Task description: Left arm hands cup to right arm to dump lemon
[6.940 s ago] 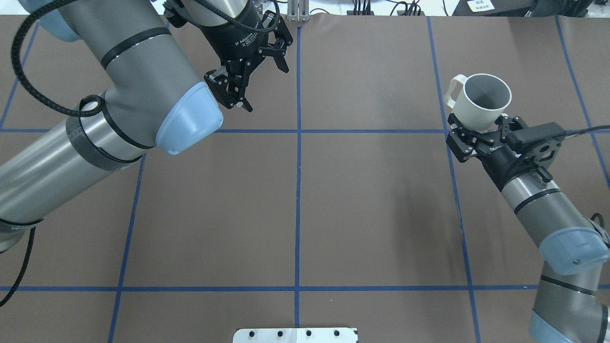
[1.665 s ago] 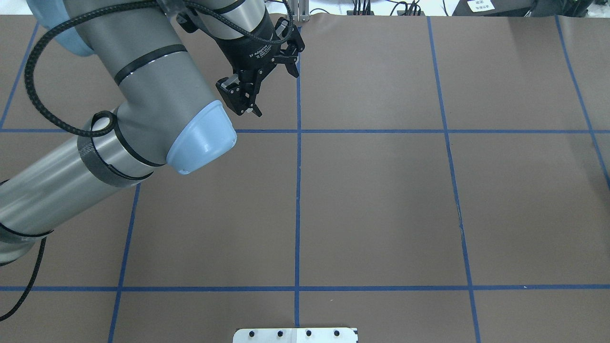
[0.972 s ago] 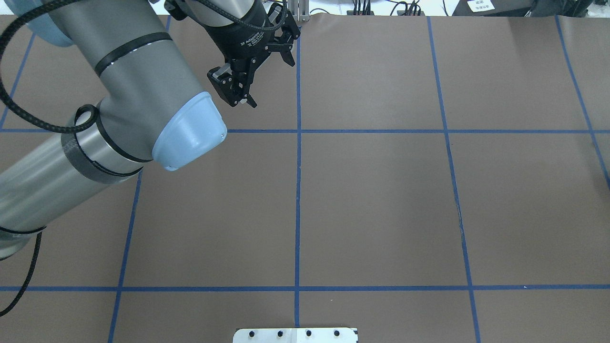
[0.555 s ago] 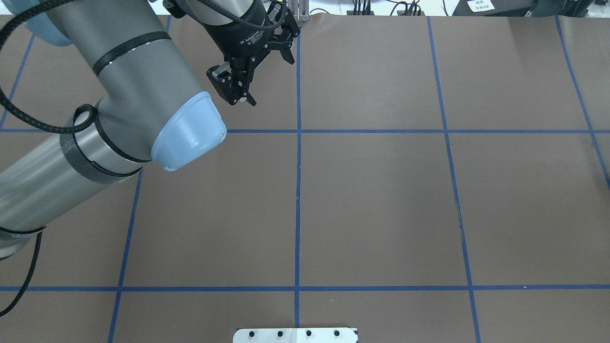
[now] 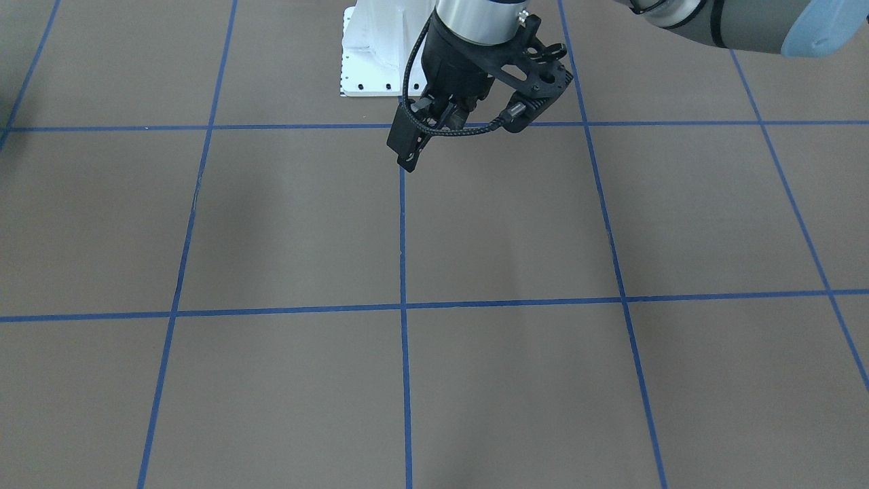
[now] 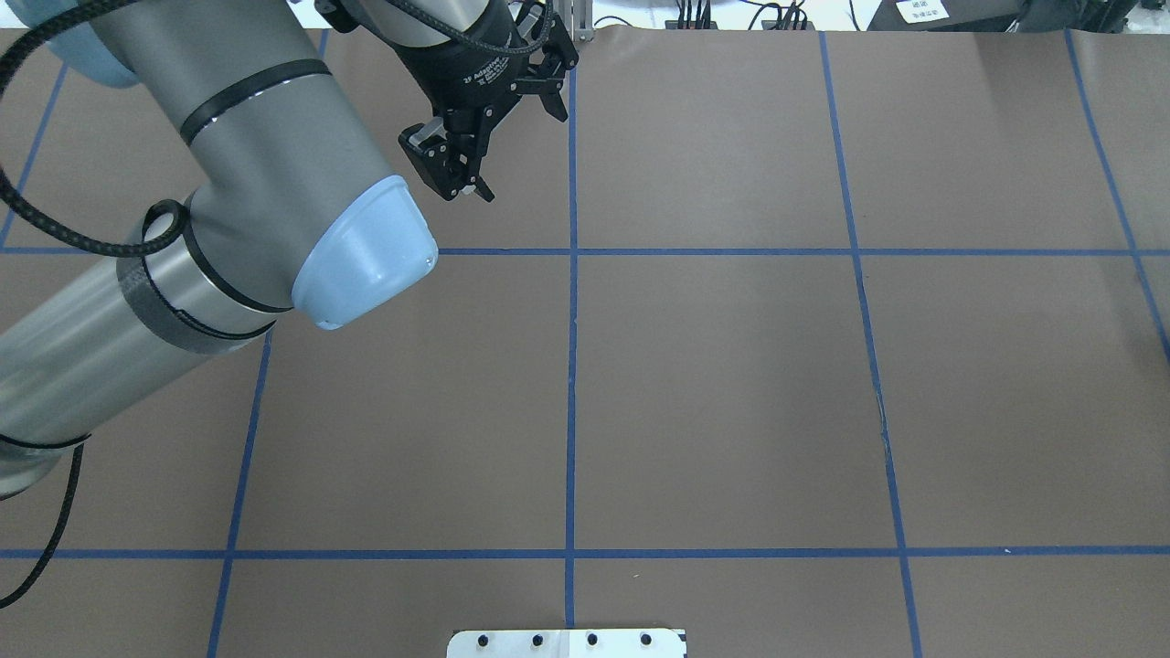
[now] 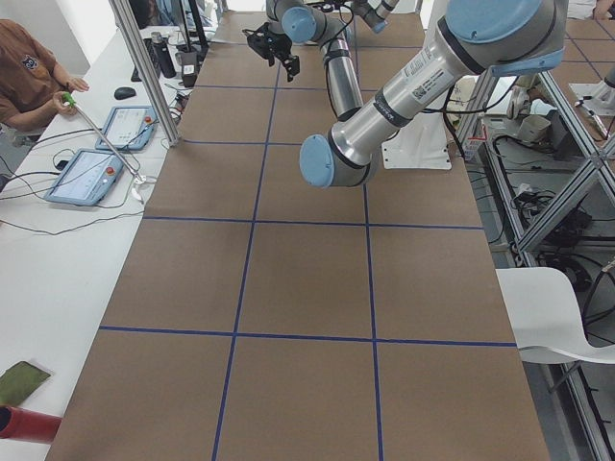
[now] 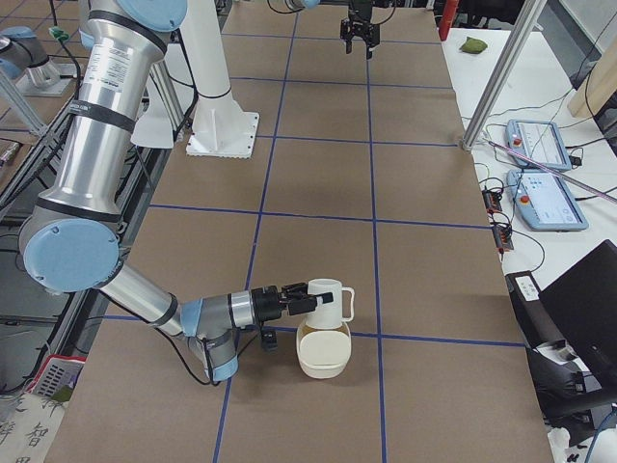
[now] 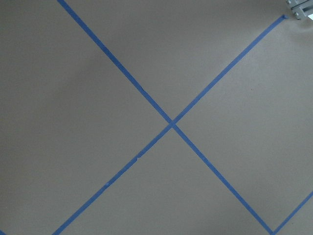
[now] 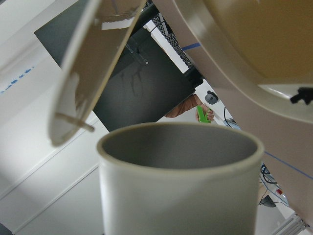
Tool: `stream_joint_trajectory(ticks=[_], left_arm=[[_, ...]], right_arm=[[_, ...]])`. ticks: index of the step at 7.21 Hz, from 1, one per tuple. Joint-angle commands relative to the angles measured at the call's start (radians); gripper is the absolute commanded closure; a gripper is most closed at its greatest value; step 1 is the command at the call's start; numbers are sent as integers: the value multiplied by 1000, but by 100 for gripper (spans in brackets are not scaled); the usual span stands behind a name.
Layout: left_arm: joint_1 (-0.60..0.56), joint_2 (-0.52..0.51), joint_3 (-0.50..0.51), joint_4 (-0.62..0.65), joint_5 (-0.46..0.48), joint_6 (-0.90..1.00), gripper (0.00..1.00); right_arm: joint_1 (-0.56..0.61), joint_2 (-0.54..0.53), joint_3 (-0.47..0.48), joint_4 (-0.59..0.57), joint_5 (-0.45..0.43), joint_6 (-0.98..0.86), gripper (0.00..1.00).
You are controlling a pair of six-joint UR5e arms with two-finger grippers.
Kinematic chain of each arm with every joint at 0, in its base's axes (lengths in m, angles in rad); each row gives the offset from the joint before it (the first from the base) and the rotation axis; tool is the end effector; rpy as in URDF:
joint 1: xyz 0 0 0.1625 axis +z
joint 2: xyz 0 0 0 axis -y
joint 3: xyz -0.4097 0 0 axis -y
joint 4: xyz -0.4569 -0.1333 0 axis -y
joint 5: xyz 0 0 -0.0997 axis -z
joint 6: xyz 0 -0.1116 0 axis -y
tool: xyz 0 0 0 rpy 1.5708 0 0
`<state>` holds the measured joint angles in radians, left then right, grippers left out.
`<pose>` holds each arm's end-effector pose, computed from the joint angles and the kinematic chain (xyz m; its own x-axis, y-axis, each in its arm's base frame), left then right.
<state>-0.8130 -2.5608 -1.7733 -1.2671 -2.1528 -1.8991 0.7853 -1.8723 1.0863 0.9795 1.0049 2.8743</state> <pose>0.3921 -0.5190 -0.0559 0.3090 -0.7185 -0.6231 0.4364 0.6893 -0.5783 -0.0576 -0.3307 0.7610 -0.9704 0.1810 0.1598 -0.1248 0.1905 -0.9737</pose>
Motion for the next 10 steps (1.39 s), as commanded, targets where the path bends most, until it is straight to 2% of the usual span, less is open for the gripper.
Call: stream_joint_trajectory(ticks=[1, 3, 5, 8, 10], left_arm=[[-2, -2, -1, 0, -1, 0, 0], [-2, -2, -6, 0, -1, 0, 0], [1, -1, -20, 0, -1, 0, 0], [-5, -2, -3, 0, -1, 44, 0], [-12, -1, 9, -3, 1, 54, 0]], right_arm=[[0, -1, 164, -217, 88, -237, 65], [-1, 4, 178, -283, 87, -317, 64], [-3, 41, 265, -458, 86, -488, 63], [-9, 189, 282, -617, 84, -767, 63], [-50, 295, 285, -713, 92, -1164, 62]])
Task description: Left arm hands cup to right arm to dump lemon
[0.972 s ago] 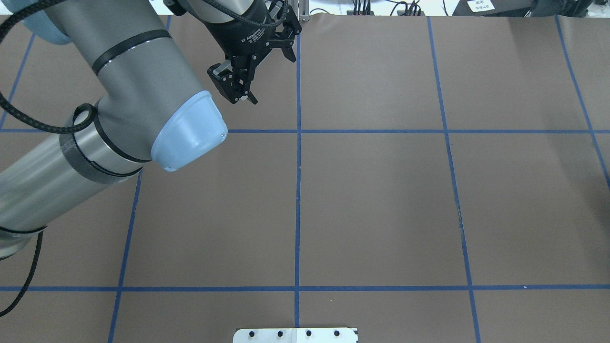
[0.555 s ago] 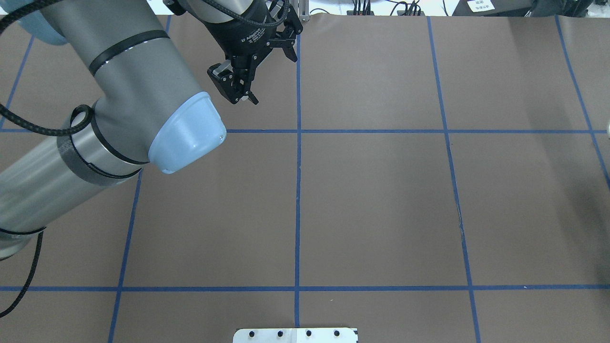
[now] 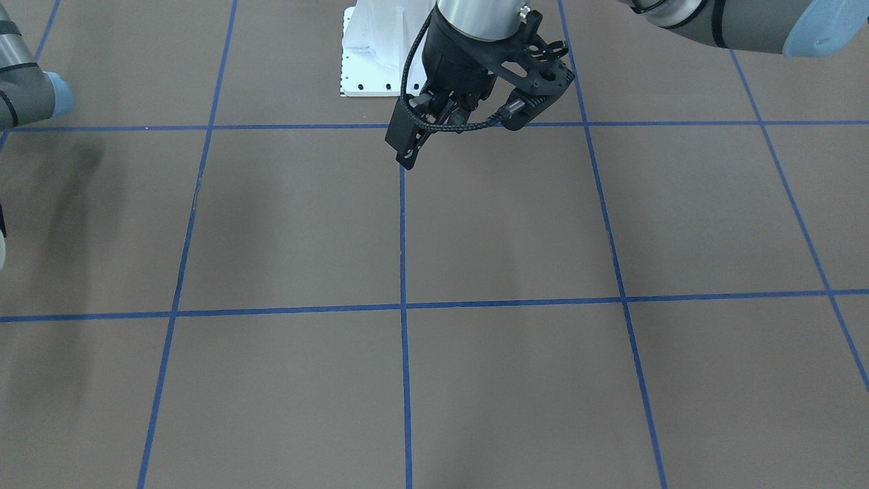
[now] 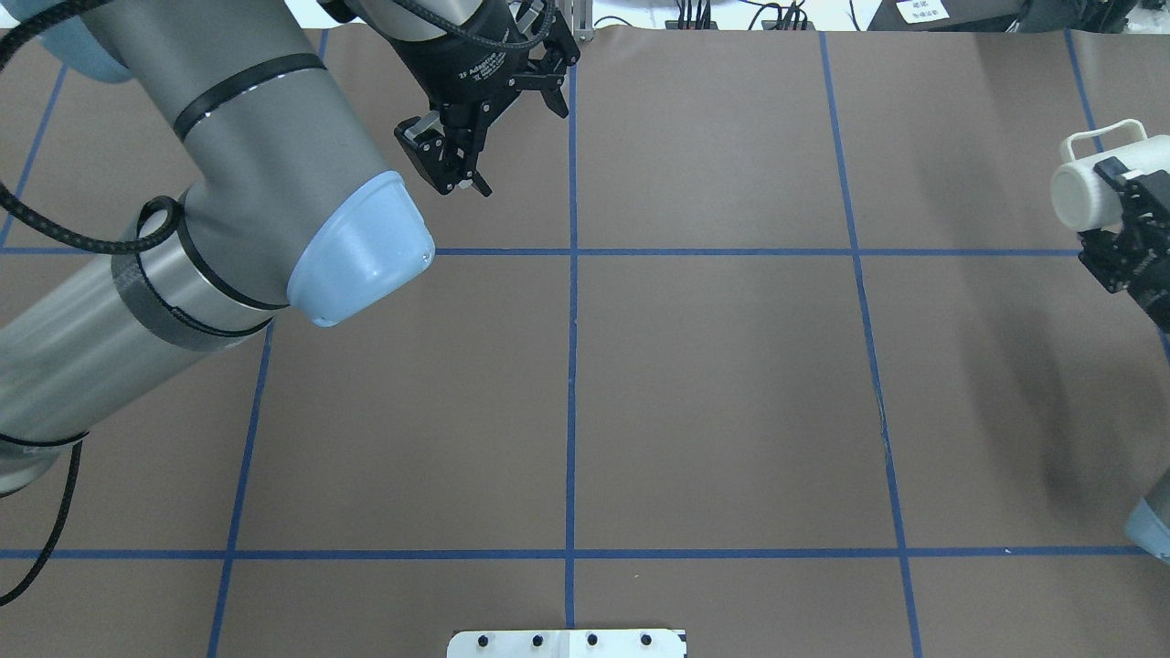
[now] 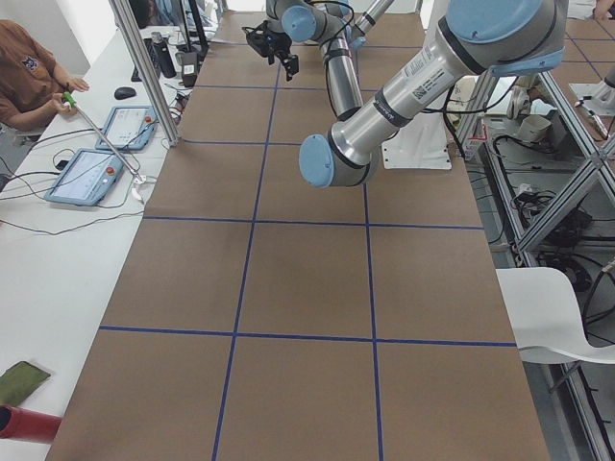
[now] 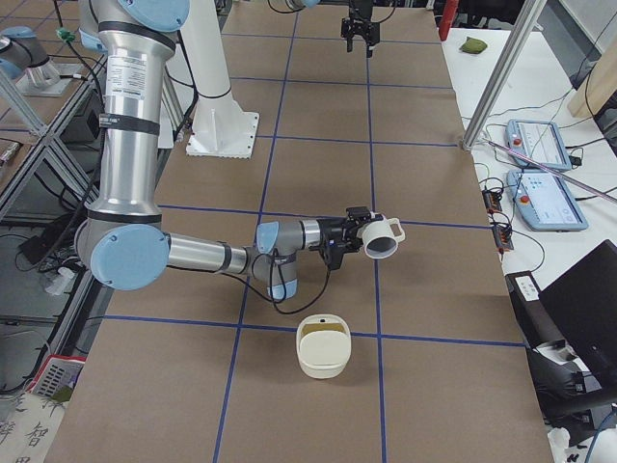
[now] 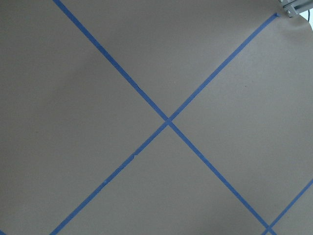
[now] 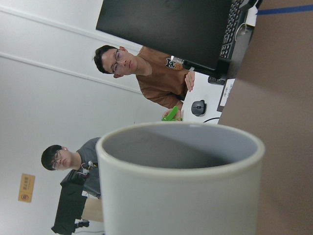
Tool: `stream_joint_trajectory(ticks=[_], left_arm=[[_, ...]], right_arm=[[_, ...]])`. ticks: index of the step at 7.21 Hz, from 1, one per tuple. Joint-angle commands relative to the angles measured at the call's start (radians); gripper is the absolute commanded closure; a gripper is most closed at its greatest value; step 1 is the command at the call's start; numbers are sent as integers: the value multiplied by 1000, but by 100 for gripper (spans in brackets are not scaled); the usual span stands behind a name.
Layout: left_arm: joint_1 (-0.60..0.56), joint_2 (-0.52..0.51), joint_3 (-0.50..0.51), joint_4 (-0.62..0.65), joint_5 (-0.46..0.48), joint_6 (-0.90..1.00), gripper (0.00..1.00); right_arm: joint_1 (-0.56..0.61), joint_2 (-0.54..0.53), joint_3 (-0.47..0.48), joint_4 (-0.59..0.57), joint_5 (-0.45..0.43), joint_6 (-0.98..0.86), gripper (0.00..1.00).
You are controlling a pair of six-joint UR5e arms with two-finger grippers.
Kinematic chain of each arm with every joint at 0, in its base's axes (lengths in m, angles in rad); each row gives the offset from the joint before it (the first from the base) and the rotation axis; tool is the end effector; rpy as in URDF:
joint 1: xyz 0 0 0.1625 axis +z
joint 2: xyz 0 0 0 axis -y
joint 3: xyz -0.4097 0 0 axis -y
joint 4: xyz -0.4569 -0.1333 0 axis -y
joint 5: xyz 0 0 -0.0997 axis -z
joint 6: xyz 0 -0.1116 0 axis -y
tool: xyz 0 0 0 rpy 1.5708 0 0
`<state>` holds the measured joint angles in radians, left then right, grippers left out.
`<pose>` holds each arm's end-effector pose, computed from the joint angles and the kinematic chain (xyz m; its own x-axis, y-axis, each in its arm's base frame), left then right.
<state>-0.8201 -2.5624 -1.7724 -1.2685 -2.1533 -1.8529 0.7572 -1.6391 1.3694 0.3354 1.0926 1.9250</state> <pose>0.3884 -0.5218 -0.0569 0.3232 -0.6872 -0.6506 0.4256 0.7196 -0.5487 -0.2400 -0.4809 0.5870 -0.3720 0.0721 0.9254 -0.8684 0.3250 -0.3744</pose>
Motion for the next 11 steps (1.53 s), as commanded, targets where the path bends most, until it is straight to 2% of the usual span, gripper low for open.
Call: stream_joint_trajectory(ticks=[1, 3, 5, 6, 7, 9, 11], left_arm=[[-7, 1, 19, -3, 9, 8, 0], [4, -5, 44, -26, 44, 68, 0], [10, -34, 95, -29, 59, 92, 0], [15, -107, 178, -28, 76, 103, 0], [16, -195, 291, -23, 76, 145, 0], [36, -205, 318, 4, 75, 341, 0], [50, -203, 323, 87, 79, 456, 0]], right_arm=[[-47, 135, 13, -157, 4, -319, 63], [-85, 218, 120, -440, 7, -456, 63], [-148, 328, 137, -620, -16, -715, 63], [-188, 400, 135, -713, -55, -797, 63], [-255, 450, 132, -775, -122, -867, 63], [-346, 547, 137, -872, -264, -903, 63], [-413, 584, 137, -917, -347, -944, 63]])
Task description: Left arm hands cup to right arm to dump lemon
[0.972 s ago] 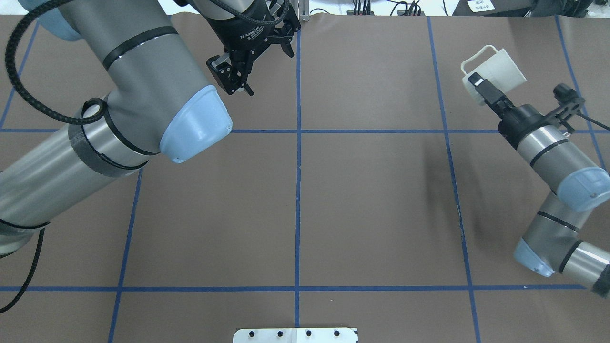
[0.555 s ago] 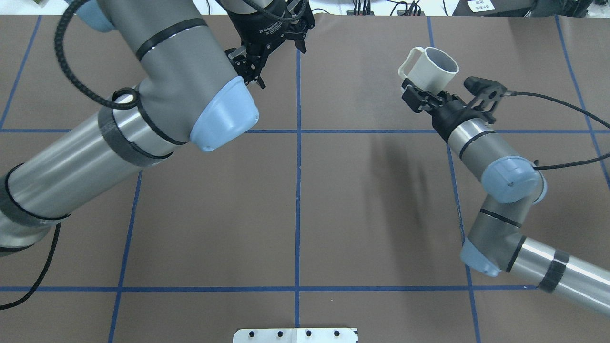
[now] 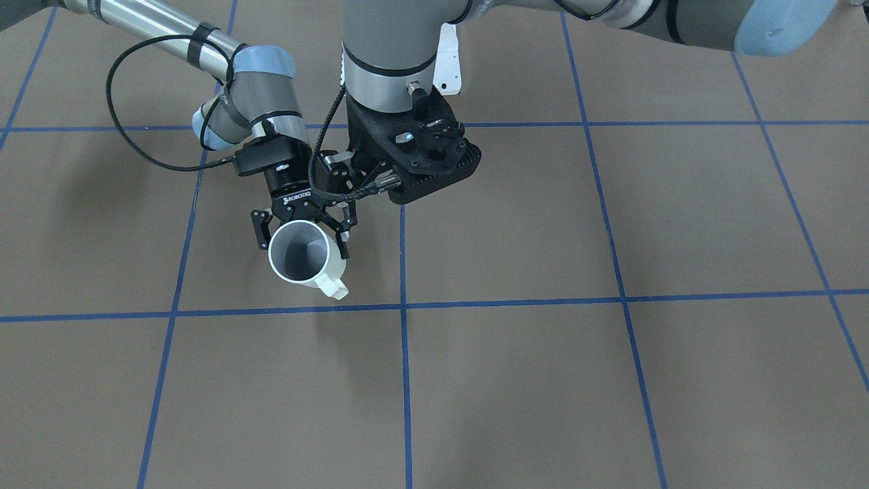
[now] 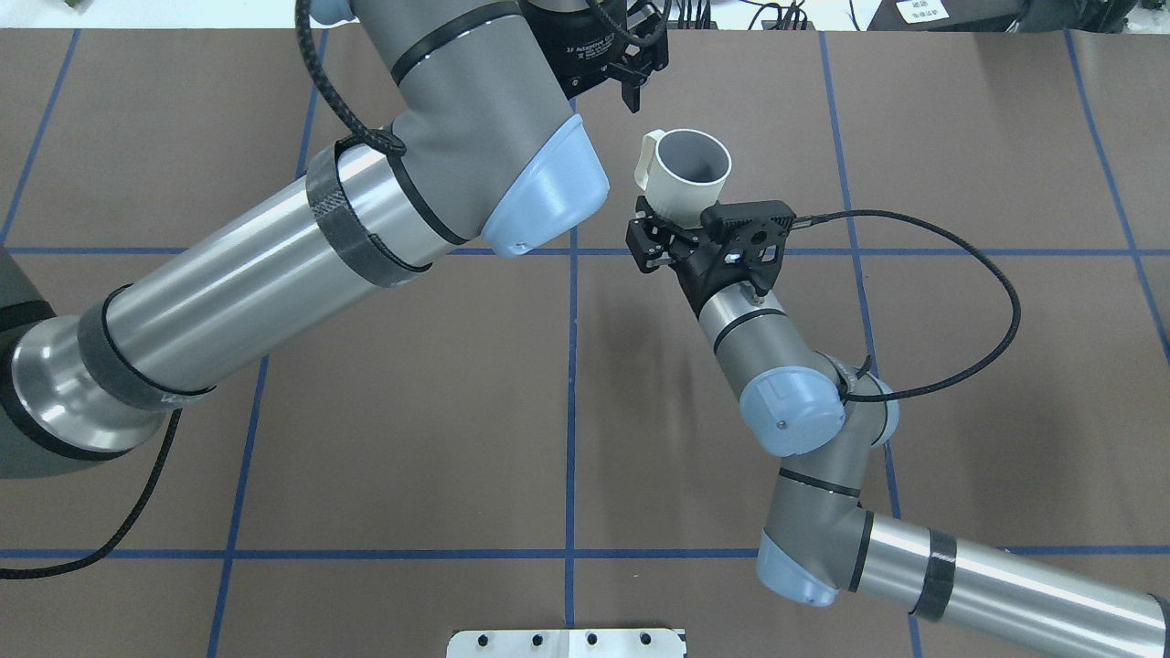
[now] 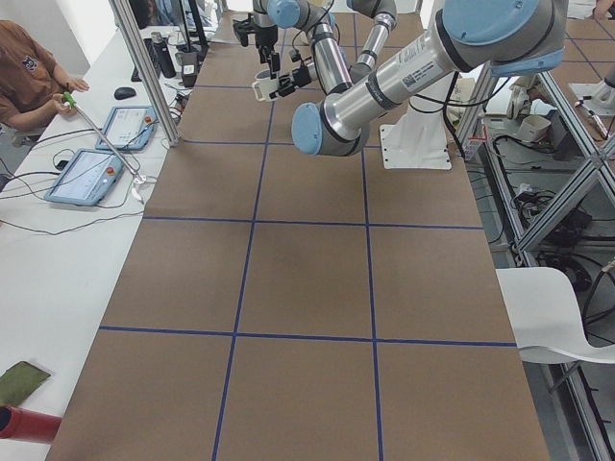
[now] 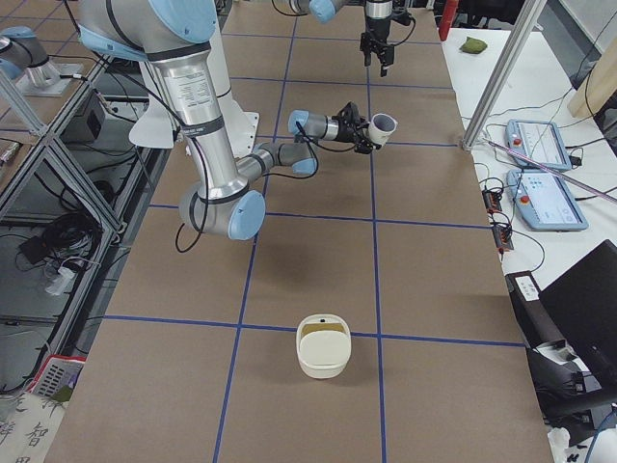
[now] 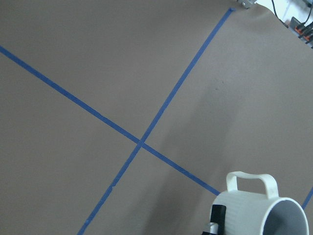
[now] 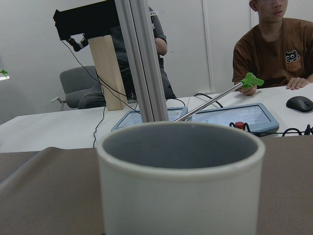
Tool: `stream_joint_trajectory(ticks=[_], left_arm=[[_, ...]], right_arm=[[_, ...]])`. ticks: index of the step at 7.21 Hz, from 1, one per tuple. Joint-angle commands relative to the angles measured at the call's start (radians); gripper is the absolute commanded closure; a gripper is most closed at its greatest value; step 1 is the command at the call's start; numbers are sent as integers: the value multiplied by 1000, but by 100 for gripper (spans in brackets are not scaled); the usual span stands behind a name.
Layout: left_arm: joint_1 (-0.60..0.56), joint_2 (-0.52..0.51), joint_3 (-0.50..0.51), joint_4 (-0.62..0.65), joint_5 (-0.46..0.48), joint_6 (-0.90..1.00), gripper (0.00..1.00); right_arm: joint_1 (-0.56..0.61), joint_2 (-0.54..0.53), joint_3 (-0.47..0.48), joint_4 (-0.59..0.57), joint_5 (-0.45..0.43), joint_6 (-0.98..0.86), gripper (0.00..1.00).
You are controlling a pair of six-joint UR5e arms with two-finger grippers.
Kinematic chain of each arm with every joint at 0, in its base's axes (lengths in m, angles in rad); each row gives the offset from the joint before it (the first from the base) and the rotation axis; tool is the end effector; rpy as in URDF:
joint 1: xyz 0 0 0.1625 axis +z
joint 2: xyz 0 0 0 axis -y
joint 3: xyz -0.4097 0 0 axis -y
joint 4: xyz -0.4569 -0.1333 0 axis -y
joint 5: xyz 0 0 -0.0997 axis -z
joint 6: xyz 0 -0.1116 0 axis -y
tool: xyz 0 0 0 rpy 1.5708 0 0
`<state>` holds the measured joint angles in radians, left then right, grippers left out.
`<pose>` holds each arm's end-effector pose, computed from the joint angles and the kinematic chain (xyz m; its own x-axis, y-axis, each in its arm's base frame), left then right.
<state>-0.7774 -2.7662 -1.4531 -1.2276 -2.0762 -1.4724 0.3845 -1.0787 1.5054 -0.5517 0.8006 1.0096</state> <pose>0.4696 -0.5734 -0.0841 0.5640 -0.4344 -0.7023 0.3286 0.8983 -0.2917 -0.5711 -0.4587 0.2456 0.5820 -0.1766 0.7938 -0.7086 0.3688 0.6015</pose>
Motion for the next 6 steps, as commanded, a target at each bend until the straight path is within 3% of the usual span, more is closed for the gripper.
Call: stream_joint_trajectory(ticks=[1, 2, 4, 6], left_arm=[[21, -3, 8, 56, 1, 93, 0], [41, -4, 14, 56, 1, 92, 0], [55, -6, 20, 56, -11, 84, 0], [55, -4, 19, 56, -13, 83, 14]], right_arm=[[-55, 29, 1, -56, -73, -37, 63], [-71, 72, 1, -142, -134, -37, 62], [-91, 97, 15, -174, -170, -37, 62], [-92, 95, 15, -172, -185, -36, 61]])
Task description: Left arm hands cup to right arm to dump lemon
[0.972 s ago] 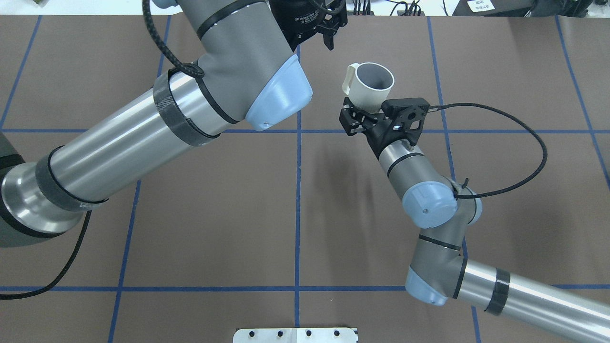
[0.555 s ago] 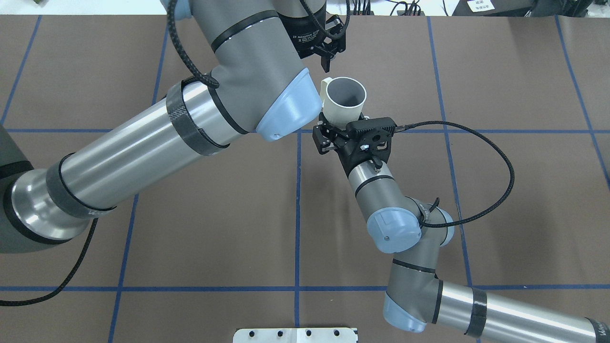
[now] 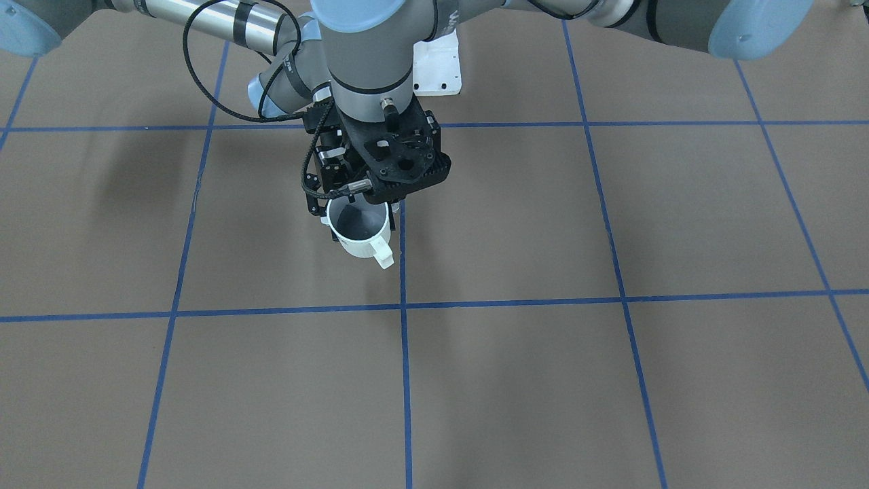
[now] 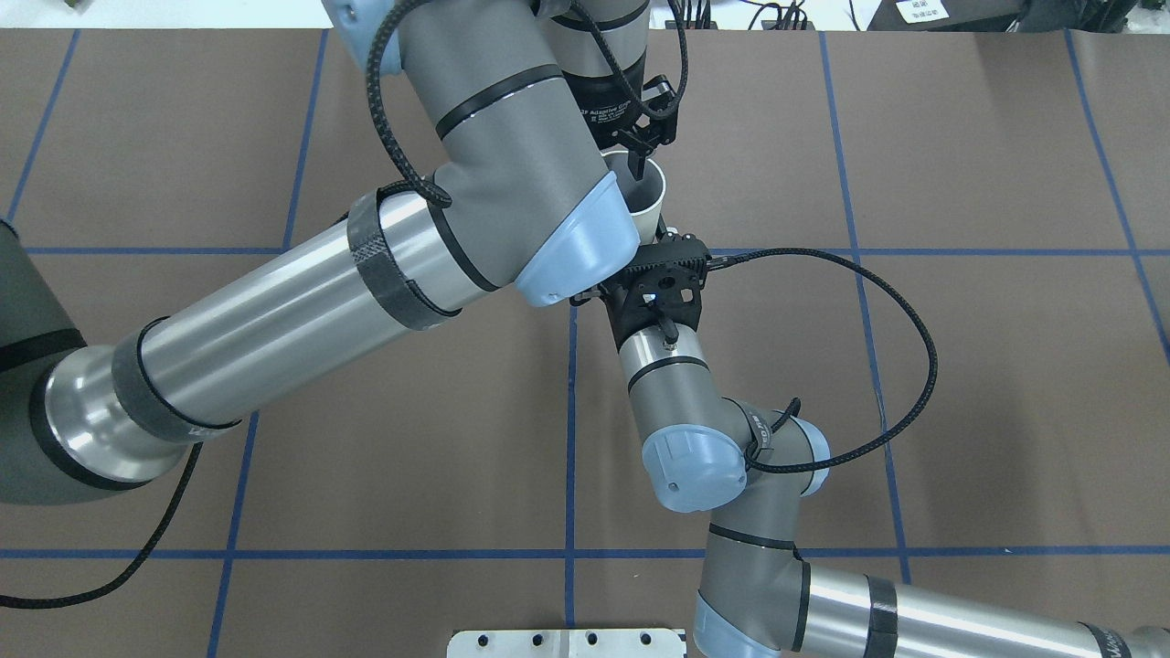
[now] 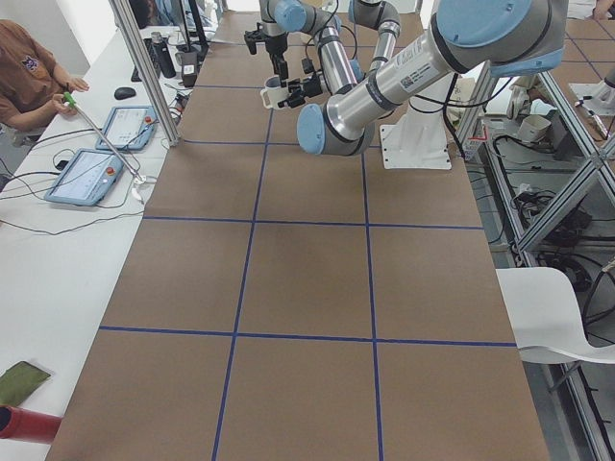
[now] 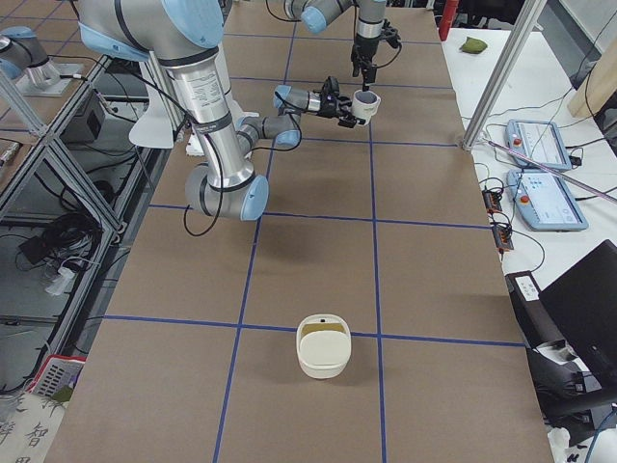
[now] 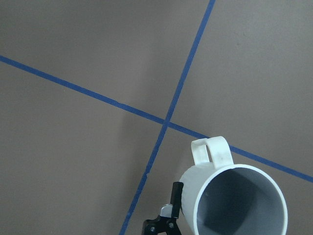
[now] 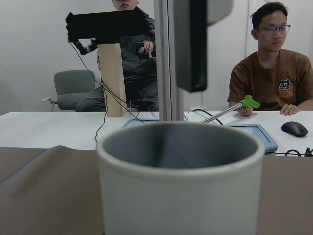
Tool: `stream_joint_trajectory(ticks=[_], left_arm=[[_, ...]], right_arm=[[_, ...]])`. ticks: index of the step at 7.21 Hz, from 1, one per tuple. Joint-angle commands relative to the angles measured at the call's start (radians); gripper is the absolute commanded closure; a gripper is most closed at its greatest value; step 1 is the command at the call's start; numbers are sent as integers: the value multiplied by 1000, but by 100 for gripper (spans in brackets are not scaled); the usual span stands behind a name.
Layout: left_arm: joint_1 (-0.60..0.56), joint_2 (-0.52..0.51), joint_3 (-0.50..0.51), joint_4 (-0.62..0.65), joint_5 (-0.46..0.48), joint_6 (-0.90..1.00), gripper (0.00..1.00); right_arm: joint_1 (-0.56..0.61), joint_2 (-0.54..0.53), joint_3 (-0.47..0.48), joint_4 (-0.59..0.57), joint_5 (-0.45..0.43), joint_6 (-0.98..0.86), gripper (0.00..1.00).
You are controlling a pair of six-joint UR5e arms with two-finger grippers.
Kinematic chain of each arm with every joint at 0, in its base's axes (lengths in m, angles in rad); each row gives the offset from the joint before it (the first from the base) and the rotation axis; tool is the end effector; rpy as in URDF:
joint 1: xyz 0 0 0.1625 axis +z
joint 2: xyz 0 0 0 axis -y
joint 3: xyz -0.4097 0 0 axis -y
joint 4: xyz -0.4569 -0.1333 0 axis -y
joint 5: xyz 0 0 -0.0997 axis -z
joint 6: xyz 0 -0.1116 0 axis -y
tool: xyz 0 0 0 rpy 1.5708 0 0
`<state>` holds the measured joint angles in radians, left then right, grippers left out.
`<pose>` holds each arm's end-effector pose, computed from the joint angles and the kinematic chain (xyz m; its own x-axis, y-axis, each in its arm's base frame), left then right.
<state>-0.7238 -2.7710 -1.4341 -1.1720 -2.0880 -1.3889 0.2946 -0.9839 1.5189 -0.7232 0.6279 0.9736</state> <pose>0.5044 -0.5500 -0.0736 0.6428 -0.3583 -0.6771 0.2347 0.9335 -0.2712 -0.6078 -0.4181 0.1850 0.6717 -0.1414 0.7272 -0.6694 0.3045 0.6776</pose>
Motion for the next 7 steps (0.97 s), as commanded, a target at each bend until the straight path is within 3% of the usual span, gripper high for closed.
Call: stream_joint_trajectory(ticks=[1, 3, 7], left_arm=[[1, 1, 0, 0, 0, -1, 18], [0, 2, 6, 0, 0, -1, 20], [4, 4, 14, 0, -3, -1, 23]], right_arm=[[-8, 1, 3, 5, -45, 2, 61], [-37, 1, 3, 7, -88, 2, 60], [-41, -2, 15, 7, -91, 0, 57]])
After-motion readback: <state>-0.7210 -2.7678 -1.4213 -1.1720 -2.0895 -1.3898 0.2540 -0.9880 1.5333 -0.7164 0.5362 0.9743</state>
